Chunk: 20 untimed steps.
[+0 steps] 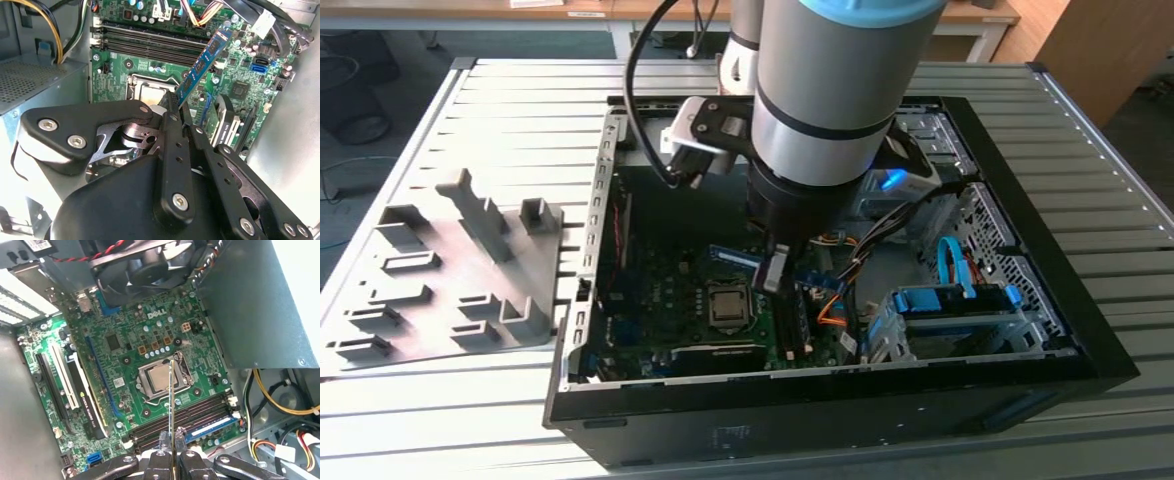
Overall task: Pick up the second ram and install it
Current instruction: 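Insert the second ram into the second slot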
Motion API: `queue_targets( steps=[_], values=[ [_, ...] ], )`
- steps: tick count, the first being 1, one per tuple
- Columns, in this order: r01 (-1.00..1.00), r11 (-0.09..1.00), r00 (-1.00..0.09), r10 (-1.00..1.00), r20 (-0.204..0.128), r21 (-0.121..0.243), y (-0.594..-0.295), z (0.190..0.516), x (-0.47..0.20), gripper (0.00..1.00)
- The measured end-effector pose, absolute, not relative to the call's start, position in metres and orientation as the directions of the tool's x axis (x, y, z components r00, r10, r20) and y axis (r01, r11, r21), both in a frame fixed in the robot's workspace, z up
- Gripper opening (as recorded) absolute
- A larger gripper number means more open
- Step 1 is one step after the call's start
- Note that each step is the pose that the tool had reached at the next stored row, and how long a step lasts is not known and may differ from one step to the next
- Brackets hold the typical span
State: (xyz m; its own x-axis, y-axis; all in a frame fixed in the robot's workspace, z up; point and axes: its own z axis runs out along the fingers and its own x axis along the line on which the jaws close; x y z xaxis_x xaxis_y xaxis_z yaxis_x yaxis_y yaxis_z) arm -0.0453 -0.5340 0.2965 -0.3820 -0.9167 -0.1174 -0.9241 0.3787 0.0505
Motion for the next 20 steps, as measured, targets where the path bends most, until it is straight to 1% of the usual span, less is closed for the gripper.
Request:
queue_targets(
  steps=[20],
  values=[
    [-0.853, 0.519, -0.521, -0.845, -0.118, 0.051, -0.5340, 0.2960, -0.0453, 0.14]
  ],
)
